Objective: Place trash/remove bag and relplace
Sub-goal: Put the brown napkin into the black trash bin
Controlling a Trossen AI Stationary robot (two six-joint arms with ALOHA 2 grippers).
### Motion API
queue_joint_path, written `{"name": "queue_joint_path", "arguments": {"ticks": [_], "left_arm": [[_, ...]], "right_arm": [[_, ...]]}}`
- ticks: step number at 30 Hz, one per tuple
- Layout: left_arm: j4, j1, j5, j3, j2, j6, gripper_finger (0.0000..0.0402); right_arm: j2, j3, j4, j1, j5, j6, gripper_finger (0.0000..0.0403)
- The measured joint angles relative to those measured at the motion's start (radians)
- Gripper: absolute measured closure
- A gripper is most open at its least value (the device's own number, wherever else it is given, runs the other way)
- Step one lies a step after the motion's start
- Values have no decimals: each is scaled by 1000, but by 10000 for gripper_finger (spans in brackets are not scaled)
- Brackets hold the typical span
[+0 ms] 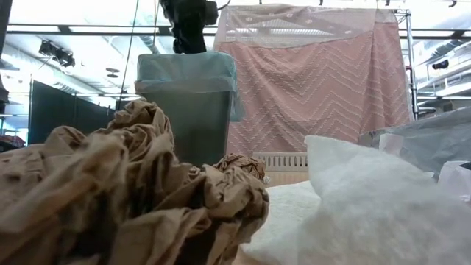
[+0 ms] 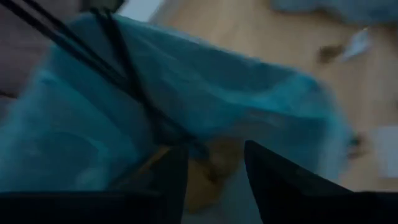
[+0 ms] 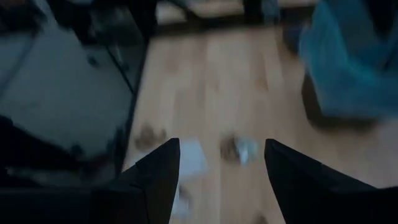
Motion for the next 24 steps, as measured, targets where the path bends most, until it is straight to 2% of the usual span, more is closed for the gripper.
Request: {"name": "queue_joint_path", "arguments": {"ticks": [5,9,16,20,24], "left_arm": [[-3,-13,161,1,-112,-103,236],[-5,-53,165,1,-215,-172,239],[5,-146,4,2,-403,-308,239],[-3,-207,-96,2,-467,-349,239],[3,-260,-139,-24,-502,-378,239]], "right_arm": [[-1,-108,-161,30,128,96,181],[0,-319,-106,47,160,158,179],[2,-703,225,41,39,257,179],[2,-833,347,14,42,285,179],[1,-933,465,-26,53,287,180]]}}
